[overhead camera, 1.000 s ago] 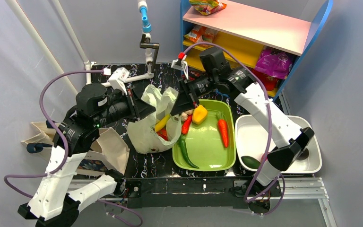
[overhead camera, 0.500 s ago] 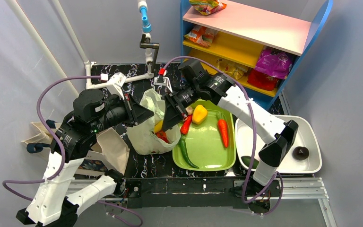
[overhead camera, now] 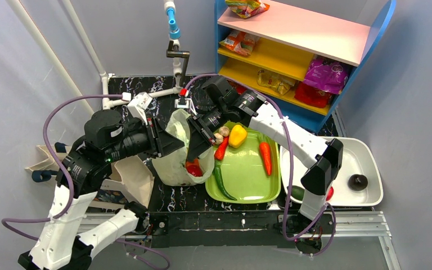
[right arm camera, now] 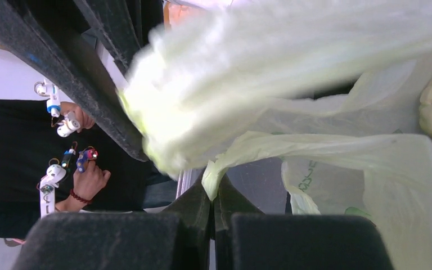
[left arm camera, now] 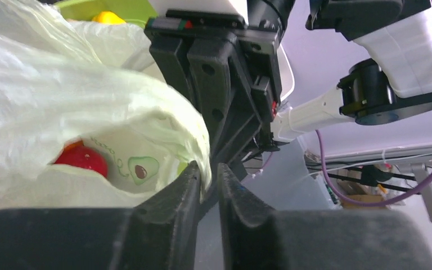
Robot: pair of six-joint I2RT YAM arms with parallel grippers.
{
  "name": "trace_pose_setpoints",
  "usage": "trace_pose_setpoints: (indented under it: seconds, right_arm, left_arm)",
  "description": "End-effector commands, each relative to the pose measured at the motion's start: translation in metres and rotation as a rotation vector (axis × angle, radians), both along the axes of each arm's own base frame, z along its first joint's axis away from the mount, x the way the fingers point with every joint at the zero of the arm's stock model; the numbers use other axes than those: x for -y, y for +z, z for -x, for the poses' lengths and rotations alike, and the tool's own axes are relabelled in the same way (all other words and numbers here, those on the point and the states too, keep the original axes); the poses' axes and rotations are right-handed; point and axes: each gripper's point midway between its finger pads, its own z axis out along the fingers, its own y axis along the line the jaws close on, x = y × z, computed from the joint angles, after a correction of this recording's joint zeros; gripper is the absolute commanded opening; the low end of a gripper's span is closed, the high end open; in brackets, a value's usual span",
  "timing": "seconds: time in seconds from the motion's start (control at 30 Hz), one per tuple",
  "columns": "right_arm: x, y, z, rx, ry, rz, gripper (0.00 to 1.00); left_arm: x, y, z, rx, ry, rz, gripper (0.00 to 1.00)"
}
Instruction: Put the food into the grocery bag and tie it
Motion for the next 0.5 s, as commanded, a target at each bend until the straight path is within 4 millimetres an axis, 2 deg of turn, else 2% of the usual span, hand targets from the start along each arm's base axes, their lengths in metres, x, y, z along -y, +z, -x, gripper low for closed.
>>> trace_pose_setpoints:
  seconds: [0.0,0.1,0.2,0.33,0.47]
  right_arm:
    - [-0.003,0.021,0.004,0.025,0.032,-0.077,0.01]
    - [-0.004,0.020,0.005,0.026,0.034,-0.076,0.01]
    - [-0.005,0.020,0.006,0.031,0.031,-0.071,0.01]
    - [-0.006,0.018,0.006,0.028,0.033,-0.066,0.01]
    - [-0.005,0.017,0.008,0.026,0.036,-0.062,0.01]
  left_arm:
    - [-0.005,0.001,0.020,0.000,-0.058,-0.019,0.27]
    - [-0.019,-0.005,0.021,0.010,-0.018,-0.093,0.56]
    - [-0.039,-0.004,0.020,0.072,0.059,-0.153,0.71]
    - [-0.051,-0.007,0.017,0.106,0.081,-0.231,0.75]
    - [-0.055,-0.017,0.016,0.120,0.047,-0.301,0.67]
